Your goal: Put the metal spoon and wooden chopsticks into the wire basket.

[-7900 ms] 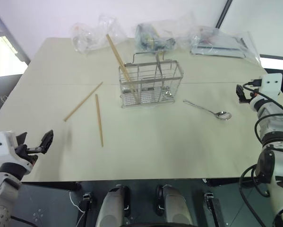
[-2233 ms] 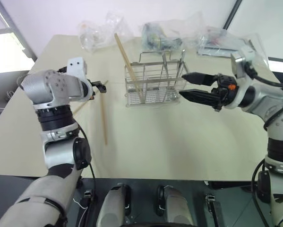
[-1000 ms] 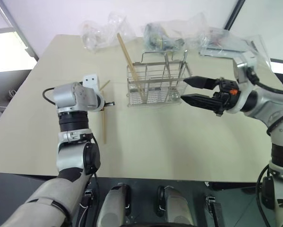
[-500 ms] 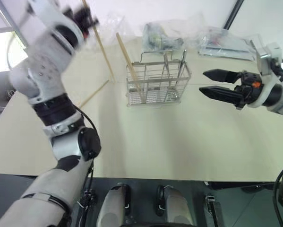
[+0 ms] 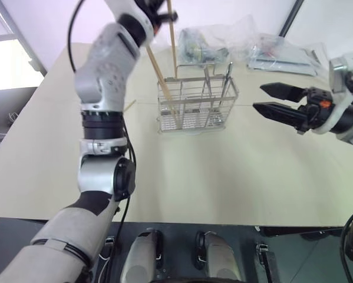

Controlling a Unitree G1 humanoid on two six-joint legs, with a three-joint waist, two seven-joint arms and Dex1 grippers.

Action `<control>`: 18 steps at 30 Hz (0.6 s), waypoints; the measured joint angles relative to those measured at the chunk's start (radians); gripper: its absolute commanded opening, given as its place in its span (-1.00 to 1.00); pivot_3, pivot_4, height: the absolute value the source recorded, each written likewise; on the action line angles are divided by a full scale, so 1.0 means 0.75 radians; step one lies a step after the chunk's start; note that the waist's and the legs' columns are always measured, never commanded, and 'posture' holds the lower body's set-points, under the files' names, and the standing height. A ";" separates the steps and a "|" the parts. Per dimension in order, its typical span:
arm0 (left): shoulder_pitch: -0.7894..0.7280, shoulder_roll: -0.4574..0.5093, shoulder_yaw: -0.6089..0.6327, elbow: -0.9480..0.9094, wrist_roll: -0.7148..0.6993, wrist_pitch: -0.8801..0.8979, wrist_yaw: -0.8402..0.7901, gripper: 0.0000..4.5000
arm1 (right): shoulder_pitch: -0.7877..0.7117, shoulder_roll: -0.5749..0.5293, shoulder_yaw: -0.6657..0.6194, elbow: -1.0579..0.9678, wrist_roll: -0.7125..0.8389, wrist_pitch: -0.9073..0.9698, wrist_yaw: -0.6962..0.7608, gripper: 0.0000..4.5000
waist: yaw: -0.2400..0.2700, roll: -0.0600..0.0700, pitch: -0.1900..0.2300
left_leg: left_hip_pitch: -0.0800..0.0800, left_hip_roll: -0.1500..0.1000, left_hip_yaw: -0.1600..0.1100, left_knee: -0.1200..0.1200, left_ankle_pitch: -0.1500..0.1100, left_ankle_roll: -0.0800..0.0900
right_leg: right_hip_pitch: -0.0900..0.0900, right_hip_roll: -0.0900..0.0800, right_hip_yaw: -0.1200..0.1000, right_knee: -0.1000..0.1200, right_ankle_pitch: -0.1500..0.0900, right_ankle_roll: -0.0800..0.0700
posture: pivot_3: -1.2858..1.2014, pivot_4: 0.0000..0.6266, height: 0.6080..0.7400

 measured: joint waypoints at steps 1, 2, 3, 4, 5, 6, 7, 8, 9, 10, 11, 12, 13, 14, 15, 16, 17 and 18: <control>0.024 0.002 -0.027 -0.001 0.020 -0.008 -0.003 -0.98 | 0.002 0.000 -0.006 -0.003 0.004 0.003 -0.009 1.00 | 0.001 0.000 0.000 | 0.000 0.000 0.000 0.000 0.000 0.000 | 0.000 0.000 0.000 0.000 0.000 0.000 | 0.03 -0.52 0.46; 0.051 0.004 -0.055 -0.001 0.043 -0.018 -0.006 -0.82 | 0.004 0.000 -0.012 -0.009 0.005 0.004 -0.018 1.00 | 0.001 0.000 0.000 | 0.000 0.000 0.000 0.000 0.000 0.000 | 0.000 0.000 0.000 0.000 0.000 0.000 | 0.03 -0.52 0.46; 0.084 0.006 -0.082 -0.006 0.065 -0.030 -0.004 -0.64 | 0.005 0.000 -0.015 -0.015 0.007 0.004 -0.026 1.00 | 0.001 0.000 0.000 | 0.000 0.000 0.000 0.000 0.000 0.000 | 0.000 0.000 0.000 0.000 0.000 0.000 | 0.03 -0.52 0.46; 0.106 0.007 -0.094 -0.008 0.076 -0.039 -0.003 -0.51 | 0.006 0.000 -0.017 -0.016 0.007 0.004 -0.031 1.00 | 0.002 0.000 0.000 | 0.000 0.000 0.000 0.000 0.000 0.000 | 0.000 0.000 0.000 0.000 0.000 0.000 | 0.03 -0.52 0.46; 0.139 0.005 -0.107 -0.019 0.091 -0.050 -0.002 -0.28 | 0.007 0.000 -0.019 -0.016 0.009 0.006 -0.039 1.00 | 0.003 0.000 0.000 | -0.001 0.000 -0.001 0.000 0.000 0.000 | 0.000 0.000 0.000 0.000 0.000 0.000 | 0.03 -0.52 0.46; 0.173 -0.002 -0.111 -0.038 0.092 -0.056 -0.003 -0.08 | 0.007 0.000 -0.022 -0.016 0.014 0.007 -0.046 1.00 | 0.003 0.000 0.000 | -0.001 0.000 -0.001 0.000 0.000 0.001 | -0.001 -0.001 0.000 0.000 0.000 0.000 | 0.03 -0.52 0.46; 0.223 -0.016 -0.115 -0.073 0.090 -0.063 -0.006 0.22 | 0.007 0.000 -0.026 -0.016 0.020 0.007 -0.053 1.00 | 0.003 0.000 0.000 | -0.002 0.000 -0.001 0.000 0.000 0.001 | -0.001 -0.001 0.000 -0.001 0.000 0.000 | 0.03 -0.52 0.46; 0.241 -0.023 -0.123 -0.082 0.090 -0.068 -0.008 0.39 | 0.007 0.000 -0.029 -0.015 0.021 0.007 -0.056 1.00 | 0.003 0.000 0.000 | -0.002 0.000 -0.001 0.001 0.000 0.001 | -0.001 -0.001 0.000 -0.001 0.000 0.000 | 0.03 -0.52 0.46; 0.274 -0.032 -0.126 -0.123 0.077 -0.064 -0.008 0.61 | 0.003 0.003 -0.027 -0.013 0.025 0.007 -0.061 1.00 | 0.004 0.000 0.000 | -0.002 0.000 -0.001 0.001 0.000 0.001 | -0.001 -0.001 0.000 -0.001 0.000 0.000 | 0.03 -0.52 0.46; 0.294 -0.039 -0.126 -0.155 0.062 -0.059 -0.008 0.82 | 0.001 0.003 -0.028 -0.009 0.029 0.007 -0.064 1.00 | 0.004 0.000 0.000 | -0.002 0.000 -0.001 0.001 0.000 0.001 | -0.001 -0.001 0.000 -0.001 0.000 0.000 | 0.03 -0.52 0.46; 0.303 -0.037 -0.124 -0.191 0.043 -0.034 -0.006 0.94 | -0.004 0.004 -0.026 -0.004 0.031 0.006 -0.068 1.00 | 0.005 0.000 0.000 | -0.003 0.000 -0.001 0.001 0.000 0.001 | -0.001 -0.001 0.000 -0.001 0.000 0.000 | 0.03 -0.52 0.46; 0.303 -0.026 -0.120 -0.230 0.027 -0.004 0.000 0.94 | -0.010 0.006 -0.022 0.004 0.031 0.006 -0.069 1.00 | 0.004 0.000 0.000 | -0.003 0.000 -0.001 0.001 0.000 0.001 | -0.001 -0.001 0.000 0.000 0.000 0.000 | 0.03 -0.52 0.46; 0.301 -0.007 -0.107 -0.273 0.008 0.024 0.007 0.94 | -0.017 0.008 -0.017 0.010 0.030 0.005 -0.070 1.00 | 0.003 0.000 0.000 | -0.003 0.000 -0.001 0.001 0.000 0.001 | -0.001 -0.001 0.000 0.000 0.000 0.000 | 0.03 -0.52 0.46; 0.291 0.021 -0.085 -0.307 -0.008 0.053 0.018 0.94 | -0.019 0.009 -0.012 0.016 0.030 0.003 -0.069 1.00 | 0.001 0.000 0.000 | -0.002 0.000 -0.001 0.001 -0.001 0.001 | -0.001 -0.001 0.000 0.000 0.000 0.000 | 0.03 -0.52 0.46; 0.272 0.054 -0.066 -0.324 -0.025 0.090 0.033 0.94 | -0.022 0.010 -0.006 0.027 0.029 0.000 -0.069 1.00 | -0.001 0.000 0.000 | -0.002 0.001 -0.001 0.001 -0.001 0.001 | -0.001 0.000 0.000 0.000 0.000 0.000 | 0.03 -0.52 0.46; 0.243 0.100 -0.038 -0.334 -0.041 0.135 0.044 0.94 | -0.024 0.013 0.000 0.040 0.027 -0.005 -0.068 1.00 | -0.002 0.000 0.000 | -0.002 0.001 -0.001 0.001 0.000 0.001 | -0.002 0.000 0.000 0.001 0.000 0.000 | 0.03 -0.52 0.46; 0.207 0.152 -0.009 -0.339 -0.054 0.173 0.055 0.94 | -0.026 0.015 0.005 0.053 0.025 -0.008 -0.067 1.00 | -0.002 0.000 0.000 | -0.002 0.001 -0.001 0.001 0.000 0.001 | -0.002 0.001 0.000 0.001 0.000 0.000 | 0.03 -0.52 0.46; 0.171 0.212 0.013 -0.339 -0.060 0.209 0.057 0.94 | -0.033 0.020 0.012 0.063 0.018 -0.012 -0.067 1.00 | -0.003 0.000 0.000 | -0.002 0.001 -0.001 0.001 0.000 0.001 | -0.002 0.001 0.000 0.001 0.000 0.000 | 0.03 -0.52 0.46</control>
